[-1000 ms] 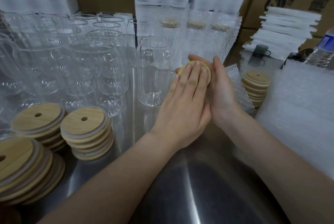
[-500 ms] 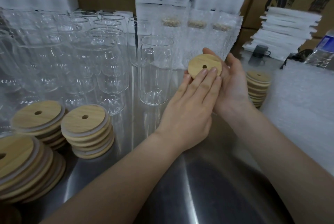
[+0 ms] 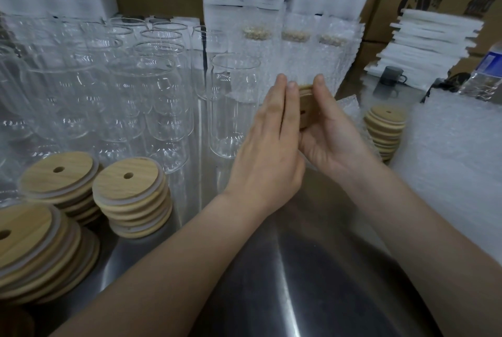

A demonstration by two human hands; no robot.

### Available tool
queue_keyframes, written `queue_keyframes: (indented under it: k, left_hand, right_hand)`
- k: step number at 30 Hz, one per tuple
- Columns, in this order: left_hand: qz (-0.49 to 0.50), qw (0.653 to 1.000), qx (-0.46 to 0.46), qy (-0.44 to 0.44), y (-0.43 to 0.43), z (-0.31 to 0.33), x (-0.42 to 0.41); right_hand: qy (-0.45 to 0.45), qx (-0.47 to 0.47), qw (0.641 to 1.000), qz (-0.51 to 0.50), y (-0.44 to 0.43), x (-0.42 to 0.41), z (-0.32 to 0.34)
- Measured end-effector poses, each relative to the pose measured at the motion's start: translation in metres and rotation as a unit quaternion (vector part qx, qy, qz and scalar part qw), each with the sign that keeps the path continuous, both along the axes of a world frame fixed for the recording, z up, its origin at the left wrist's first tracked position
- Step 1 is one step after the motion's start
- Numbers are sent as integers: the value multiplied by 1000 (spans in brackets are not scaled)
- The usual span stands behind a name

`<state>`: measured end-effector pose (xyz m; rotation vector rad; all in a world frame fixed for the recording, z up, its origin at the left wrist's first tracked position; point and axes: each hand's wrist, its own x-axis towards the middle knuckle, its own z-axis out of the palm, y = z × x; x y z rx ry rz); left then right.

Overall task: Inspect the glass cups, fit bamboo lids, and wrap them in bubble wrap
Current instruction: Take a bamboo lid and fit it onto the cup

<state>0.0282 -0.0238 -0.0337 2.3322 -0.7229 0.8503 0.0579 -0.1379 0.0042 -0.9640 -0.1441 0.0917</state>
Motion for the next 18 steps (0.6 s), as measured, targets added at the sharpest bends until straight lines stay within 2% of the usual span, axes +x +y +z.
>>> queue_keyframes:
  k: [5,9,12,18]
  left_hand:
    - [10,1000,24,-11,0,0,1]
    - [63,993,88,-48,-3,-4,0]
    - [93,988,117,-44,-6,-6,0]
    - [64,986,152,-24,-9,-5,-5]
  right_hand:
    - [14,-61,998,-3,1,0,-3]
    - [15,-42,999,5,0,-1,-2]
    - [9,-18,1000,4,1,-3,0]
    - [18,0,1000,11,0,-4,0]
